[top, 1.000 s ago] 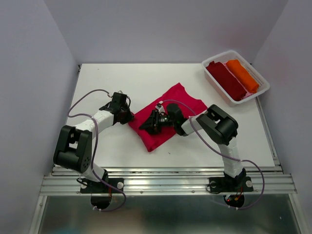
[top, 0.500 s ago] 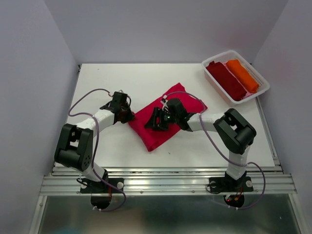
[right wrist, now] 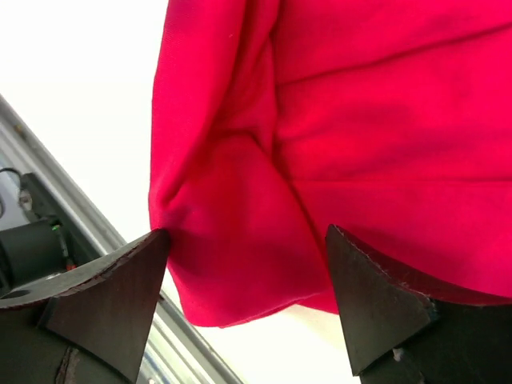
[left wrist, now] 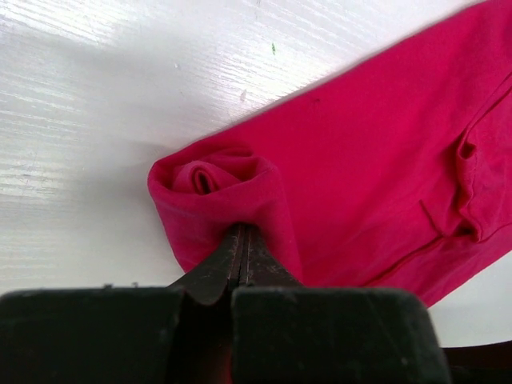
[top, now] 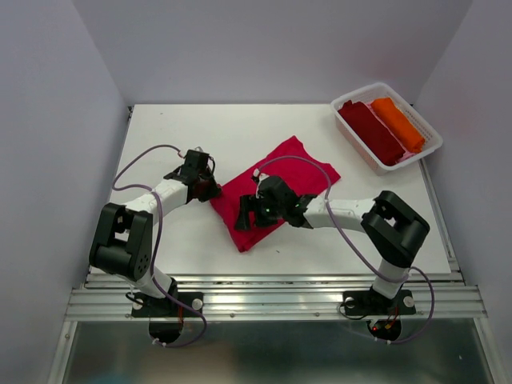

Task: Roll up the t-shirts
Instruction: Roll the T-shirt to the center of the board.

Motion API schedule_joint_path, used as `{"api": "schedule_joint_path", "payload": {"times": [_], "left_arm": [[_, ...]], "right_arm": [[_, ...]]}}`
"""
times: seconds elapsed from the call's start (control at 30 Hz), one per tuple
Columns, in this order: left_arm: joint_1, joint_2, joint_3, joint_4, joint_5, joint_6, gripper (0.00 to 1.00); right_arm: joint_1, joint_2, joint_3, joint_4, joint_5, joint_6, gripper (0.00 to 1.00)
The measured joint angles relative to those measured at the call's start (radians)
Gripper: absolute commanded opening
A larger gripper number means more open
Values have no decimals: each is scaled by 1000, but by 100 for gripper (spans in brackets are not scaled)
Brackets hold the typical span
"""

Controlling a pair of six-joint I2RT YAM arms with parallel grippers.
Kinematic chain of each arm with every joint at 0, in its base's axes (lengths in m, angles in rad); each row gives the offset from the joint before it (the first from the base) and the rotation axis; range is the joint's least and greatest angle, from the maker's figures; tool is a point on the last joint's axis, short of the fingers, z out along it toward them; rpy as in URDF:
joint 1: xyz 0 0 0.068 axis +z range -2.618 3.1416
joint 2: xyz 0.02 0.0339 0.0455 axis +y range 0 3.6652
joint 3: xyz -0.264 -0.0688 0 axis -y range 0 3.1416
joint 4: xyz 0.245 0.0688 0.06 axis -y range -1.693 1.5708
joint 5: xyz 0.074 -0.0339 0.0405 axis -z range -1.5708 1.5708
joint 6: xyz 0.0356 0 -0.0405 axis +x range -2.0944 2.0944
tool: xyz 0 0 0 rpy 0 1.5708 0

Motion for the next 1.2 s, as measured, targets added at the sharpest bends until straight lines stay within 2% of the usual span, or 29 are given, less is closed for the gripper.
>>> {"api": "schedule_joint_path", "payload": {"times": [0.3,0.37,0.73,1.03,1.2], "left_arm": [[0,0,3,1,0,3,0],[0,0,3,0,-1,3,0],[0,2,18,0,-3,6,0],[0,11,18,0,-4,8,0],[0,13,18,0,-4,8,0]], "right_arm": [[31,-96,-35,-51,126,-32,86],[47,-120,-35,-63,164,-45,89],[254,-123,15,-138,414,-162,91],[309,-43,50,-155,546,-232,84],[320,10,56,-155,580,-248,73]]}}
